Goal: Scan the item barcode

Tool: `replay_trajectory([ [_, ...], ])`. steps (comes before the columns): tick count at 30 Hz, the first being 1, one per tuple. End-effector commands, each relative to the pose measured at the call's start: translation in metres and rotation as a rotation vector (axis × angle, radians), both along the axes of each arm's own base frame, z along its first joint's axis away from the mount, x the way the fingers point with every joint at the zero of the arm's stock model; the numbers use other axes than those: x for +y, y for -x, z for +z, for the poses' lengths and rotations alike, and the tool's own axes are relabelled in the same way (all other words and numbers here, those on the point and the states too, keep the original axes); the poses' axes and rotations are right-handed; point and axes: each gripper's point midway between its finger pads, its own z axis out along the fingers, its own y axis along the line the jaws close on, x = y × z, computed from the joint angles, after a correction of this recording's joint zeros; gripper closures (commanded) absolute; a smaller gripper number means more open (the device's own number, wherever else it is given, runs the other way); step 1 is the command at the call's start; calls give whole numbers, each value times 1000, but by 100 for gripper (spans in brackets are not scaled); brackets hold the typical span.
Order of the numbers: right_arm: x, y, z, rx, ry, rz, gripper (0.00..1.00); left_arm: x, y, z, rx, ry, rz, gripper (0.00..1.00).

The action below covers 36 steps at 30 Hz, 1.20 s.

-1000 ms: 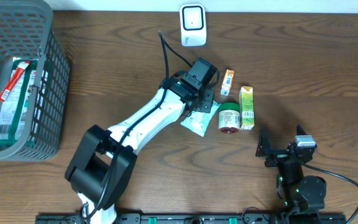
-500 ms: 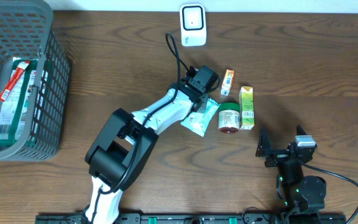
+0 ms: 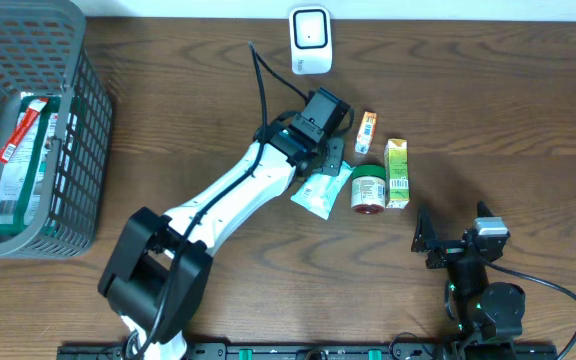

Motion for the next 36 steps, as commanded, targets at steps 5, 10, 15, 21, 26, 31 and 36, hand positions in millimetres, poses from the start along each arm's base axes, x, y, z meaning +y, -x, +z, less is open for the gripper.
replay_trajectory([
  [5,2,0,-1,3,-12,7,1,-1,14,-62,145,-44,-25,92],
  [10,2,0,-1,3,-12,7,1,5,4,-94,134,-107,1,92],
  [15,2,0,-1,3,-12,7,1,5,-9,-84,74,-111,21,92],
  [21,2,0,-1,3,-12,7,1,-8,-7,-39,20,-32,-3,91],
  [26,2,0,-1,3,-12,7,1,-5,12,-46,83,-61,-5,92],
  [31,2,0,-1,3,-12,7,1,-7,32,-78,146,-117,-37,91],
  [36,2,0,-1,3,-12,7,1,-12,52,-110,205,-163,-65,91],
])
